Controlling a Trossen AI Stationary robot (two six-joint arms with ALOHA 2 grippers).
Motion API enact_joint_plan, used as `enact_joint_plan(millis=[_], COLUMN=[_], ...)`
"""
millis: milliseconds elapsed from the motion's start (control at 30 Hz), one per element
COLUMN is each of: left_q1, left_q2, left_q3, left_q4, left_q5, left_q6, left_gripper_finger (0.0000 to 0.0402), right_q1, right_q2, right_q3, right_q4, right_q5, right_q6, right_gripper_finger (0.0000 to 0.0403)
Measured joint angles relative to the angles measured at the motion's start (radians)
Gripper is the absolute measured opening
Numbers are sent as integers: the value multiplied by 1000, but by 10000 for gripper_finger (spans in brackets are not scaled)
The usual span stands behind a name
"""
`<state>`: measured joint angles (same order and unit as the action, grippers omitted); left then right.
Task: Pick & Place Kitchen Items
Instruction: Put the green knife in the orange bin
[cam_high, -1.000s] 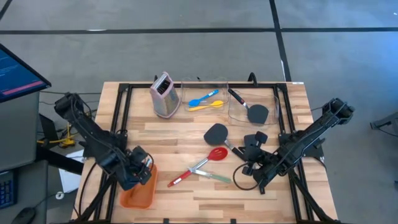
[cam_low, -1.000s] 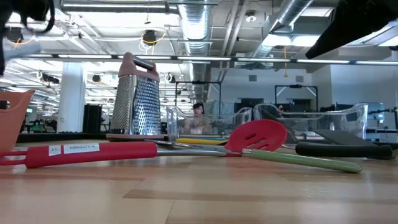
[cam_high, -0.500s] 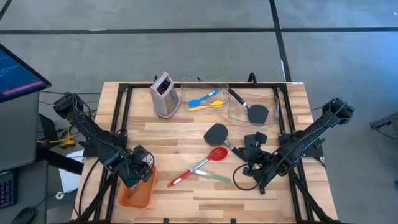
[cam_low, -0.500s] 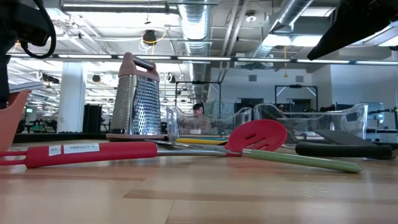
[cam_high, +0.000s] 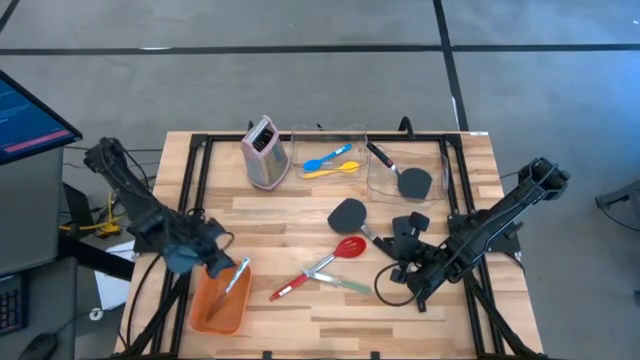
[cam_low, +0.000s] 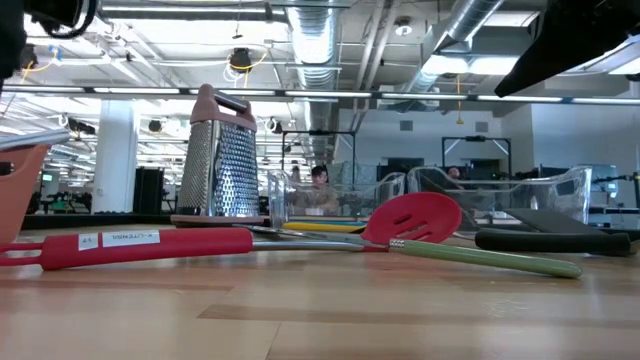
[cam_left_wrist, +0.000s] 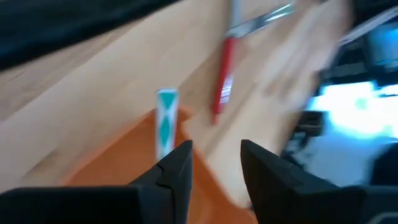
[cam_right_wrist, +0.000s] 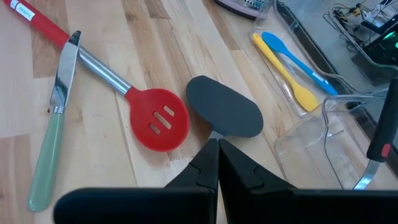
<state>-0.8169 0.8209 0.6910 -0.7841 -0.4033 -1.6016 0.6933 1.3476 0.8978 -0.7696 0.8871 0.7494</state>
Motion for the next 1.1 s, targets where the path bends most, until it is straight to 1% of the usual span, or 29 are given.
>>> enact_joint_plan(millis=[100,167,233,300,367,433,533,600,667,733,800,867,1033,1100], left_q1=[0,0,0,0,0,0,13,37,76,136,208,281,464,516], left_q2=[-88,-128,-150,-154,-139,-102,-7,70,141,213,278,338,500,565], left_q3=[0,0,0,0,0,0,0,0,7,33,63,105,221,262], left_q4=[17,55,123,225,352,493,712,833,911,925,920,923,922,922], left_q5=[-63,-125,-201,-279,-326,-335,-338,-334,-328,-303,-245,-143,169,246], left_q6=[11,76,190,355,542,749,1066,1233,1343,1388,1414,1450,1496,1529], left_gripper_finger=[109,103,98,92,86,78,65,57,49,41,32,23,4,4], right_q1=[0,0,0,0,0,-1,-3,-8,-14,-18,-24,-22,-7,5], right_q2=[0,0,0,0,0,0,0,0,0,0,0,-6,-44,-63], right_q3=[0,0,0,0,0,0,0,0,0,0,0,0,0,1], right_q4=[1,7,20,35,52,67,85,89,94,94,95,99,101,101], right_q5=[-24,-46,-65,-78,-78,-78,-78,-79,-79,-79,-79,-79,-89,-92], right_q6=[0,1,1,0,0,0,0,0,0,-1,-25,-48,-52,-52], right_gripper_finger=[2,3,4,4,3,3,3,3,3,2,1,1,1,1])
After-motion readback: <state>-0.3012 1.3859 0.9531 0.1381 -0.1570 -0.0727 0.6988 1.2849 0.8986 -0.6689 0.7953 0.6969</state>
